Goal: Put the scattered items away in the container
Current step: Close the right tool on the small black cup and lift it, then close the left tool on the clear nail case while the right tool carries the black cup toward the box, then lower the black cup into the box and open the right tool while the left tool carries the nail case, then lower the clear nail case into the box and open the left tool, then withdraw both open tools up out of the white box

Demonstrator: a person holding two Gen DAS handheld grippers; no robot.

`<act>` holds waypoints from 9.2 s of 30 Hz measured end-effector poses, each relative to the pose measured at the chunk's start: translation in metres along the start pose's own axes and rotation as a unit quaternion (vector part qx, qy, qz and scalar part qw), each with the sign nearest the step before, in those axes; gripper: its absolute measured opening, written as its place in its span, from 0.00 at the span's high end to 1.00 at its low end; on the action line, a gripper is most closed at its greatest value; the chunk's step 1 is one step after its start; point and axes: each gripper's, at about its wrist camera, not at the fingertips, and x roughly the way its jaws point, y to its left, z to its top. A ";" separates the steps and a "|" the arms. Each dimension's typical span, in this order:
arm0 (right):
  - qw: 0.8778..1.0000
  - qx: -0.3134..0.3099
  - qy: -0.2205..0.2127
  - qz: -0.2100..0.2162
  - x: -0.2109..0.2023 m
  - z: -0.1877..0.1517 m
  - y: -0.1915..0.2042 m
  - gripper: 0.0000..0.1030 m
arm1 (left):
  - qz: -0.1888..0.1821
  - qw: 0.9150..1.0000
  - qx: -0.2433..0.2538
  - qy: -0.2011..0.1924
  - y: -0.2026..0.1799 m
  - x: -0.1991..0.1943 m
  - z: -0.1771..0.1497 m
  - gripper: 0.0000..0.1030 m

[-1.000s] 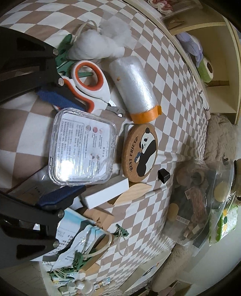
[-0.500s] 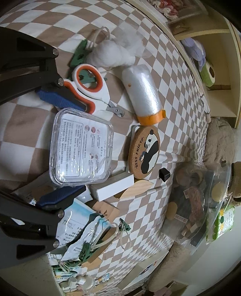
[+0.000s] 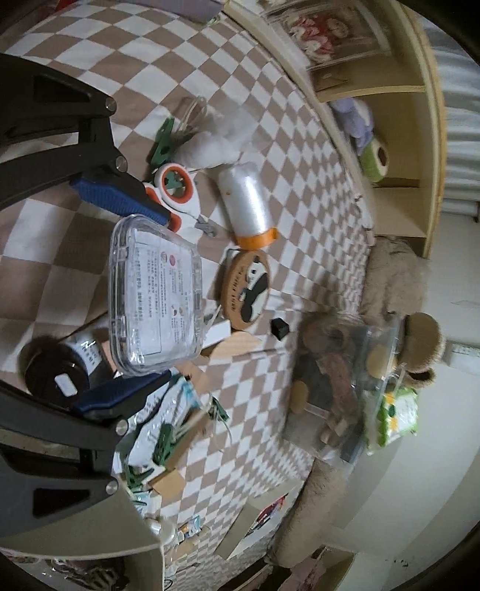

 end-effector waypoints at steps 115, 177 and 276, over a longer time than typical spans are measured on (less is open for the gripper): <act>0.917 -0.362 0.148 0.077 -0.085 -0.108 0.156 0.70 | -0.293 0.955 0.048 0.011 -0.041 -0.143 0.003 0.85; 0.878 -0.446 0.171 0.003 -0.088 -0.140 0.170 0.70 | -0.424 0.801 0.302 0.297 -0.211 -0.154 -0.147 0.52; 0.930 -0.367 0.022 0.028 -0.123 -0.139 0.181 0.11 | -0.246 0.957 0.152 -0.006 -0.113 -0.181 -0.062 0.00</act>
